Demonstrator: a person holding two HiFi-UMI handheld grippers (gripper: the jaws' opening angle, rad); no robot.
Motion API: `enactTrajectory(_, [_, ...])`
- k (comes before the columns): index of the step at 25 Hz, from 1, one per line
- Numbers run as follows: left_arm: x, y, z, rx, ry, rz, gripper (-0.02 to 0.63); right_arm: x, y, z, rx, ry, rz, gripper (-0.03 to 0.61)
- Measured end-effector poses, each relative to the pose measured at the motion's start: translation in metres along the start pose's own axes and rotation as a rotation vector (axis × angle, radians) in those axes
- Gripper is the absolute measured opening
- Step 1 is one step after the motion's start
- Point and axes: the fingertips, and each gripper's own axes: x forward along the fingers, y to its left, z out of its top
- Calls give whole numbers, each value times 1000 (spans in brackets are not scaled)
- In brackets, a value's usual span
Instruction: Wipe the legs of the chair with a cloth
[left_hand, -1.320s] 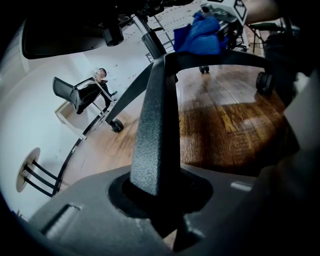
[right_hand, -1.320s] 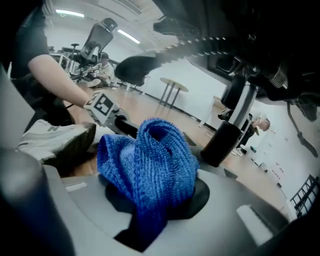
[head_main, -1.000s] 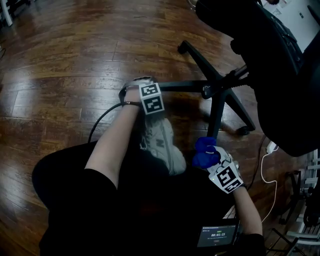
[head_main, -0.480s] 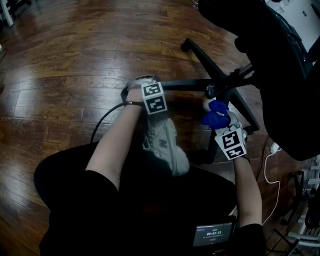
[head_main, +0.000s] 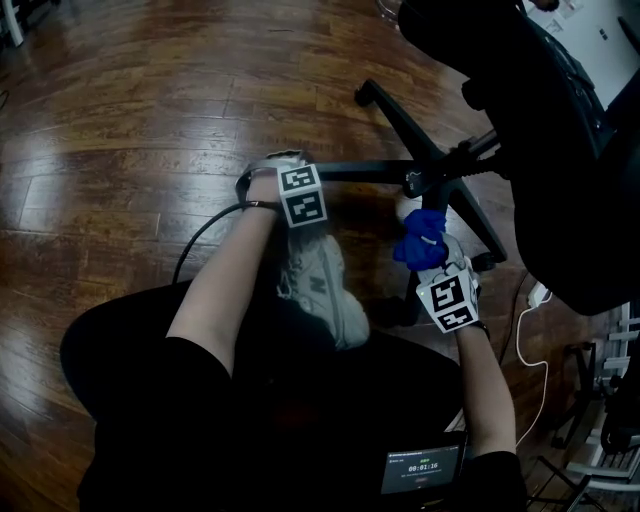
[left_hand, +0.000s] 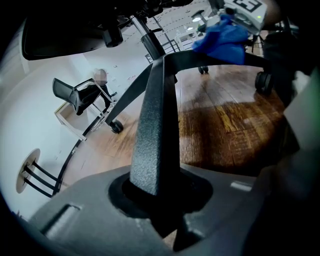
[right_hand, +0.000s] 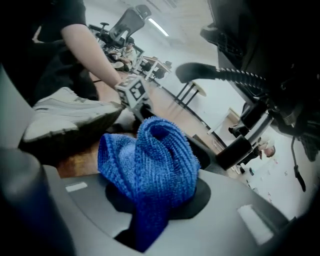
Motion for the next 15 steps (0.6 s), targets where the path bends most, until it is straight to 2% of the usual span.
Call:
enactTrajectory(3, [0,-1,1,-2,1,-2,78,-39,67,-9,-60,10,151,78])
enactTrajectory(6, [0,0,0,-5,2,0,78,-67,113,-18,-60,11,277,84])
enactTrajectory(9, [0,0,1,-9,4,1,78,-70,119,-21,-83,9,284,86])
enactTrajectory(12, [1,-2,2,-14,5,1,78,-64,110,-20,-24,4,287,86])
enactTrajectory(15, [1,1,1,-8,2,13,78,-50,81,-14,35,-49,205,86])
